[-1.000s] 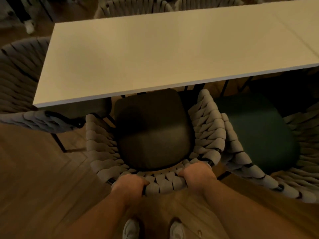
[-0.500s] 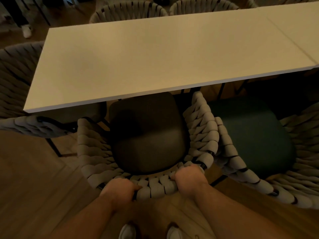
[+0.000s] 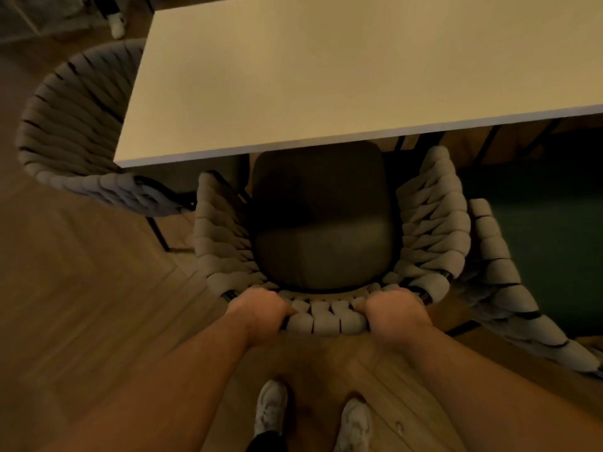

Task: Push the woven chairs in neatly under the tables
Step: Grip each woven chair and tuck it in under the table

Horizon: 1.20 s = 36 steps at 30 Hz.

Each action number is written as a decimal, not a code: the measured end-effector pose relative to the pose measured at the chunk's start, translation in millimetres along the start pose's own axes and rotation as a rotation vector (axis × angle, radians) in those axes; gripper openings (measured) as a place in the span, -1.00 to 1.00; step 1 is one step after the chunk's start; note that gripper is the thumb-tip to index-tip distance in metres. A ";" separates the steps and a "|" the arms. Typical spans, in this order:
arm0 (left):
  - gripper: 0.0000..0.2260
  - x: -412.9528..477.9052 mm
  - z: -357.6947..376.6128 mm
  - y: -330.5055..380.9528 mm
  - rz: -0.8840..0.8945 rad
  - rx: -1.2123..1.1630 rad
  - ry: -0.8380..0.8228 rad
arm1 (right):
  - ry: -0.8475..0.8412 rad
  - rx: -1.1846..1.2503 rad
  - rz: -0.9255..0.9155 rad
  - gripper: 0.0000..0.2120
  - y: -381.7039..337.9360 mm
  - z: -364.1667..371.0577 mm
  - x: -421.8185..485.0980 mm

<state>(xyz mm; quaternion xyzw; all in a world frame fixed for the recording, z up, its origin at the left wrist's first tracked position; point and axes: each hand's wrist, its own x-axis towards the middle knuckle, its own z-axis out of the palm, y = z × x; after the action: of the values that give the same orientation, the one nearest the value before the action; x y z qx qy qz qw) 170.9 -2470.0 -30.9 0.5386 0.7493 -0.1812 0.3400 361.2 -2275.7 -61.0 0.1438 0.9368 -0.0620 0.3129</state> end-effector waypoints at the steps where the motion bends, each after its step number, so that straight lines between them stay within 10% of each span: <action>1: -0.72 0.8 0.9 0.1 -0.015 -0.024 0.007 | 0.002 -0.012 0.002 -0.75 0.9 -4.8 -1.6; 25: -0.53 14.3 -1.6 -3.0 0.029 0.018 0.030 | 0.035 0.089 0.002 -0.85 5.1 -16.9 -3.4; 36: -0.54 6.2 -10.3 9.1 -0.056 -0.057 -0.098 | -0.028 0.221 0.074 -0.50 -2.1 -23.6 -27.5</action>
<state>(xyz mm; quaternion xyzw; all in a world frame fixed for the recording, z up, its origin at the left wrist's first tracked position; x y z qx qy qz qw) 174.9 -2456.0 -27.2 0.4979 0.7515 -0.1953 0.3862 368.1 -2279.2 -25.6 0.2108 0.9139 -0.1553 0.3101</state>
